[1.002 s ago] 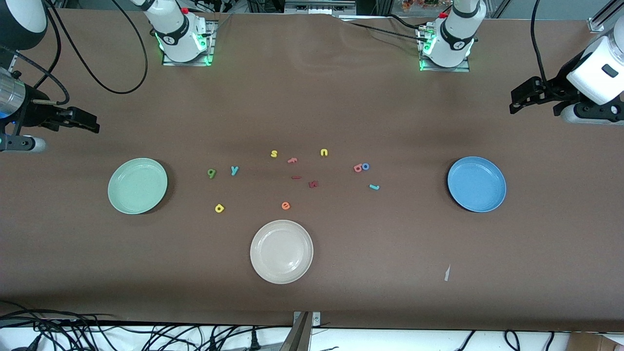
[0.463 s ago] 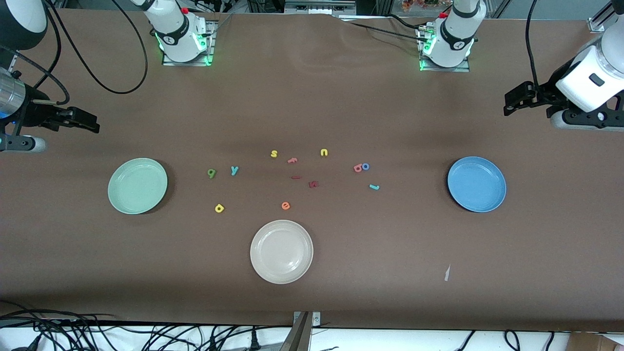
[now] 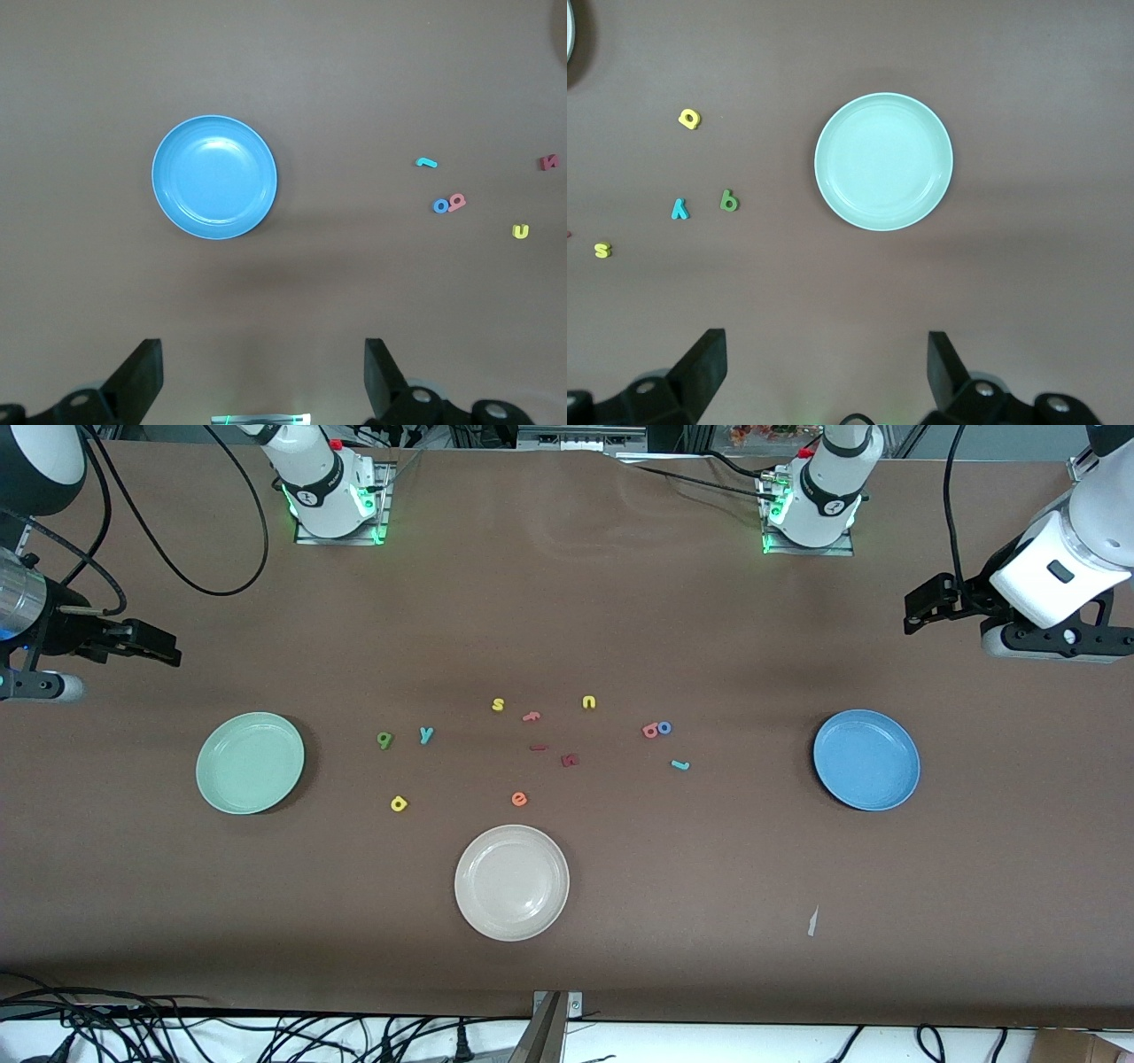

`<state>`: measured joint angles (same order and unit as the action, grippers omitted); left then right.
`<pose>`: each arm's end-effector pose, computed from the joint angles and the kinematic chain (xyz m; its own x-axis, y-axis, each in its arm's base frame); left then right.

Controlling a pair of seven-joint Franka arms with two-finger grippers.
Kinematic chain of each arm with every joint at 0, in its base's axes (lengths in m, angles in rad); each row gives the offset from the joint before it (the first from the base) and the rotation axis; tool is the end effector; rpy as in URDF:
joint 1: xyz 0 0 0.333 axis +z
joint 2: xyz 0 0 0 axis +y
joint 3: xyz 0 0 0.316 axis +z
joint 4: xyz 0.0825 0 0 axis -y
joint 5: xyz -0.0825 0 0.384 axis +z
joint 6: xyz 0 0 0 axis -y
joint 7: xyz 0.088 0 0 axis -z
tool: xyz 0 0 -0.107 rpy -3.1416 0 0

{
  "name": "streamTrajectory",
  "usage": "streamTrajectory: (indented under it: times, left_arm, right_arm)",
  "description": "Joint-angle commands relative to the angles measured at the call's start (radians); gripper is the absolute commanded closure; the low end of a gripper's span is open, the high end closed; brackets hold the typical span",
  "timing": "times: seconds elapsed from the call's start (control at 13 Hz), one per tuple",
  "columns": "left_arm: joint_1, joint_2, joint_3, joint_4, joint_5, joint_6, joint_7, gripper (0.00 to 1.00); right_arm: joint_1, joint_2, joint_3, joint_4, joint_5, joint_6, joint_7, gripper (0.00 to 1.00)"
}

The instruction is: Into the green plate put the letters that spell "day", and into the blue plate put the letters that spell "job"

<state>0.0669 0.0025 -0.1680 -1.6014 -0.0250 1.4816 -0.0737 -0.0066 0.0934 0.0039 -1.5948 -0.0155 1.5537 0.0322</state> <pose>0.5410 -0.0576 0.6017 0.9919 -0.0289 -0.1235 -0.0271 -0.9995 0.0164 0.5755 -0.0033 0.5591 0.9904 -0.0351 -0.1335 -0.0328 -0.9993 0.0193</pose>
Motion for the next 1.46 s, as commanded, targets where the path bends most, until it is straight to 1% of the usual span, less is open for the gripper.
streamTrajectory:
  times: [0.0, 0.15, 0.39, 1.0, 1.16, 1.39]
  left_arm:
    - [-0.009, -0.009, 0.011, 0.0, 0.004, 0.006, -0.006, 0.0]
    - [-0.015, 0.011, 0.03, 0.027, 0.007, -0.014, -0.008, 0.0]
    - [-0.081, 0.014, 0.103, 0.032, 0.007, -0.017, -0.008, 0.0]
    - [-0.081, 0.008, 0.093, 0.026, -0.006, -0.009, -0.005, 0.0]
    - [-0.079, 0.01, 0.073, 0.009, -0.056, 0.003, -0.006, 0.0]
    - [-0.079, 0.008, 0.048, -0.012, -0.058, 0.04, -0.011, 0.0]
  right_arm:
    - [0.0, -0.004, -0.002, 0.001, 0.003, -0.015, -0.015, 0.0]
    - [0.0, -0.004, -0.002, 0.003, 0.003, -0.015, -0.015, 0.0]
    - [0.002, -0.004, -0.002, 0.003, 0.003, -0.015, -0.014, 0.0]
    - [0.001, -0.004, -0.002, 0.001, 0.003, -0.015, -0.015, 0.0]
    - [0.0, -0.004, -0.002, 0.001, 0.003, -0.015, -0.015, 0.0]
    - [0.0, -0.004, -0.002, 0.001, 0.003, -0.017, -0.015, 0.0]
